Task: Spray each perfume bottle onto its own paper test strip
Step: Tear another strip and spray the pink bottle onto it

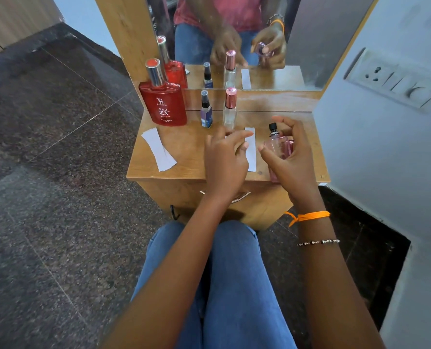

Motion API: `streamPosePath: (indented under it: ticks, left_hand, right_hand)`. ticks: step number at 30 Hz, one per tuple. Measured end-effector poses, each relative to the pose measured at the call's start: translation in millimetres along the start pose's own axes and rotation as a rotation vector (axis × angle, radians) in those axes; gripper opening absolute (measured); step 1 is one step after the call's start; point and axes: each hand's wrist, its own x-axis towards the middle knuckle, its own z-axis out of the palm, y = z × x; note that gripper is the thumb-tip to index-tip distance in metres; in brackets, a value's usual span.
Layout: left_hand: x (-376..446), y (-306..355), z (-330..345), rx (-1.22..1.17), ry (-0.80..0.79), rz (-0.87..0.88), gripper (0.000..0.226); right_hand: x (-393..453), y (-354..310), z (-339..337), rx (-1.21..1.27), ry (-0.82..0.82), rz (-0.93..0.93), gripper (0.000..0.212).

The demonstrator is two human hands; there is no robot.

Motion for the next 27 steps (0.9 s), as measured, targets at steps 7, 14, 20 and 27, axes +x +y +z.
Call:
streamPosePath:
  ticks: [7, 14, 20, 27]
  left_hand:
    - [-31, 18, -22, -0.548, -0.358, -0.143, 0.038]
    - [-39, 12, -31, -0.486, -0.226, -0.197, 0.029]
    - [-41, 2, -44, -0.406, -0.158, -0.174, 0.034]
    - [-44, 2, -51, -0.431, -0.151, -0.135, 0.032]
  right_hand:
    - [-3, -17, 2, 0.115, 0.035, 0.013, 0.037]
    - [-10, -32, 1, 0.468, -0.054, 0.191, 0.02]
    - [0, -51, -9, 0.521, -0.035, 0.133, 0.033]
    - [0, -71, -13, 0.255, -0.231, -0.011, 0.026]
